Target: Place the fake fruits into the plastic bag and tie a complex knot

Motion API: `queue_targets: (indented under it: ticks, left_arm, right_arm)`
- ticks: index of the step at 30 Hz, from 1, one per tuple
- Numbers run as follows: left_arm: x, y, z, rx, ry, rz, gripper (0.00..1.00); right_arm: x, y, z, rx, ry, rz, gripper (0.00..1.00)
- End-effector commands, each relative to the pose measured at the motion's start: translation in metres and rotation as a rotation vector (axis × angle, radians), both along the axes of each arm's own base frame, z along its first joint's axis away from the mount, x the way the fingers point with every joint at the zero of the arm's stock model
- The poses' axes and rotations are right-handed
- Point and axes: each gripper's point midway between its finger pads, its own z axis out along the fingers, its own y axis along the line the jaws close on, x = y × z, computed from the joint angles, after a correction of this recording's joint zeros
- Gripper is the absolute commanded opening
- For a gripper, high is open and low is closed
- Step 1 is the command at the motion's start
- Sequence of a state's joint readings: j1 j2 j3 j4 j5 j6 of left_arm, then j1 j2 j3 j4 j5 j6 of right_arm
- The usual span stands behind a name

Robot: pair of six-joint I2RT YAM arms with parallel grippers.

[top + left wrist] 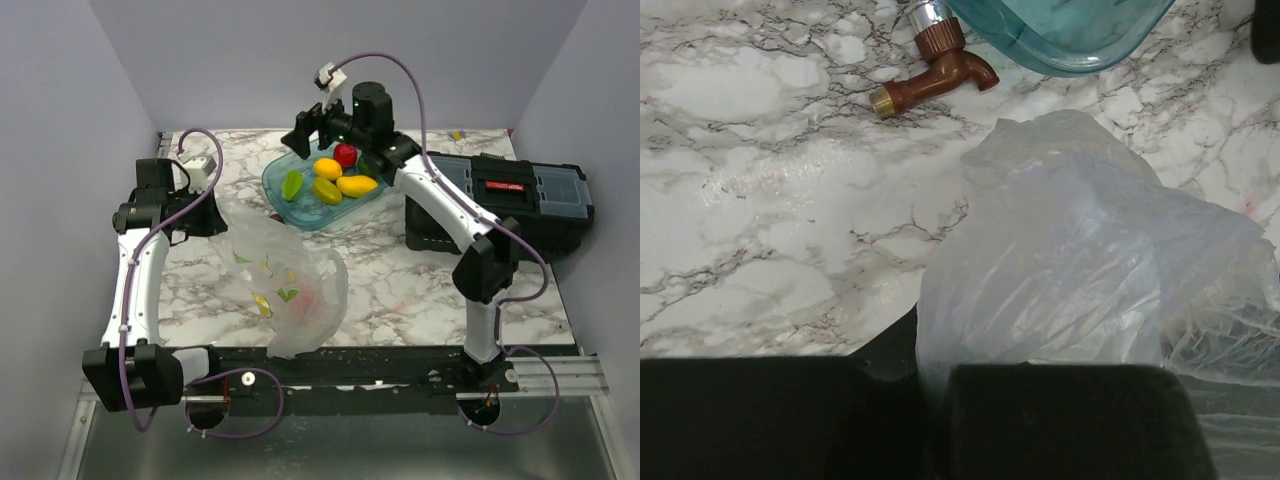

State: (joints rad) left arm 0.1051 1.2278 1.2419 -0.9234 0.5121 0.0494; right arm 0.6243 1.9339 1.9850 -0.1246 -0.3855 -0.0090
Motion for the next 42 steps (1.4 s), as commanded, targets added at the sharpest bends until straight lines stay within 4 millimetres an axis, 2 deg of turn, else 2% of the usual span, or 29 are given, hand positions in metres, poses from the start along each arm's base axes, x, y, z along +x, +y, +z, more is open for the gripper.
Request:
queue_targets:
  ticks: [1, 4, 6, 12, 18, 29, 42]
  left_arm:
    - [-0.008, 0.007, 0.006, 0.032, -0.066, 0.0, 0.0]
    - [-0.011, 0.009, 0.005, 0.038, -0.067, 0.006, 0.0]
    - [-0.011, 0.01, 0.005, 0.041, -0.068, 0.009, 0.0]
    - [-0.011, 0.012, 0.006, 0.039, -0.063, 0.019, 0.0]
    - [-0.005, 0.011, 0.005, 0.019, -0.033, 0.034, 0.0]
    - [0.0, 0.013, 0.008, 0.023, -0.03, 0.04, 0.0]
    - [-0.002, 0.012, 0.005, 0.021, -0.025, 0.038, 0.0]
  right_arm:
    - [0.028, 0.013, -0.104, -0.087, 0.265, -0.139, 0.97]
    - [0.046, 0.014, -0.148, -0.103, 0.365, -0.234, 0.97]
    - [0.054, 0.015, -0.169, -0.103, 0.422, -0.284, 0.97]
    - [0.074, 0.012, -0.208, -0.075, 0.48, -0.403, 0.91]
    - [0.079, 0.017, -0.245, -0.065, 0.556, -0.437, 0.89]
    - [0.089, 0.035, -0.28, -0.056, 0.595, -0.455, 0.88]
    - [0.1, 0.035, -0.331, -0.135, 0.521, -0.524, 0.88]
